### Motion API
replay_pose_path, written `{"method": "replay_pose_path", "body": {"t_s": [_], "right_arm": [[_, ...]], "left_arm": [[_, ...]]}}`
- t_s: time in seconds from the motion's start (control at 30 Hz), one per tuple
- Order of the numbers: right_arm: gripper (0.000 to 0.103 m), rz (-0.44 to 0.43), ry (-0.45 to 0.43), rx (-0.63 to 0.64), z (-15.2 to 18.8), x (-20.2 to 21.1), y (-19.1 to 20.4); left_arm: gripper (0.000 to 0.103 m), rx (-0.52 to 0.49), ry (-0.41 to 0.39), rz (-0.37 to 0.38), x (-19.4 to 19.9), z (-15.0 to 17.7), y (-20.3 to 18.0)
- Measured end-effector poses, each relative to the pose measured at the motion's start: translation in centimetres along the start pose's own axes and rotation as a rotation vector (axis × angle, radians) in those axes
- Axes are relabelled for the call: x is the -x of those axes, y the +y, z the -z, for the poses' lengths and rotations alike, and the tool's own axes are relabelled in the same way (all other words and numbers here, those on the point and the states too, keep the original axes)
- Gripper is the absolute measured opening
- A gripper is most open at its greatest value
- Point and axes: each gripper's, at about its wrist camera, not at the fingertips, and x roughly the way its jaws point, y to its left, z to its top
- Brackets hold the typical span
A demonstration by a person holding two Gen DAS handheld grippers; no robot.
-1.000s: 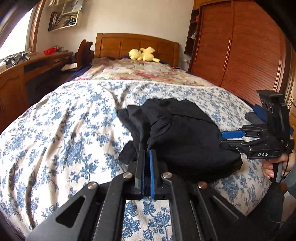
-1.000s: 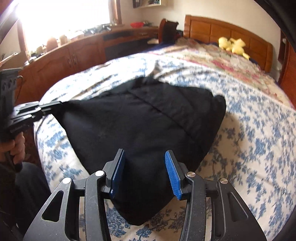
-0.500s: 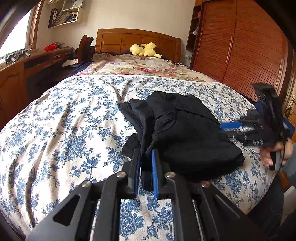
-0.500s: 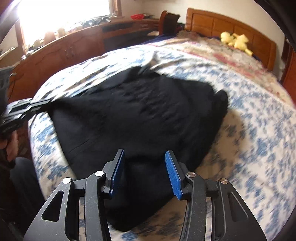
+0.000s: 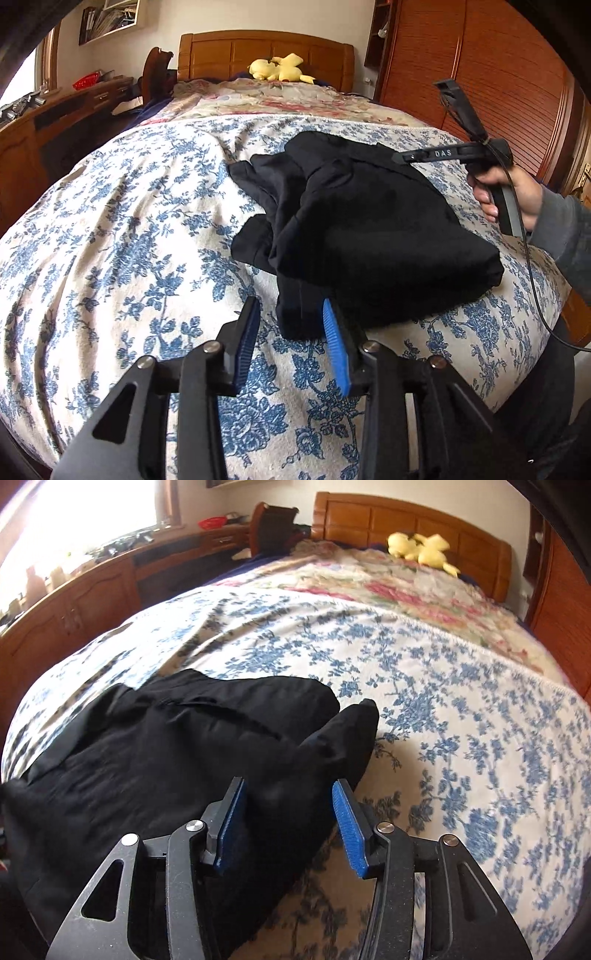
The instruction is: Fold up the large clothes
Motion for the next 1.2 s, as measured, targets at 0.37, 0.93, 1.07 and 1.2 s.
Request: {"method": "replay_pose_path", "body": {"t_s": [0.37,0.93,1.07,1.2], "right_arm": [[0.09,-0.064,0.036,-0.127,-0.1,-4.4,-3.4],[0.081,-0.254,0.127,-0.262,-0.2,-7.2,-4.2],[0.055,-0.27,0.11,-0.239,-0.2,-6.4,-3.8],[0.029,-0.237,0.07,-0.209,-0.1,-4.5,-3.4]], "left_arm": [[0.036,0.019,0.05,-0.012,-2.3,-0.2,-0.2],[0.029,0.045,0.054,0.013,-2.7,0.1,-0.3],[0.016,0.066,0.062,0.063,-2.7,0.2,0.0],[0.004,0.069,0.025,0.067,-1.5,0.1,0.0]]}}
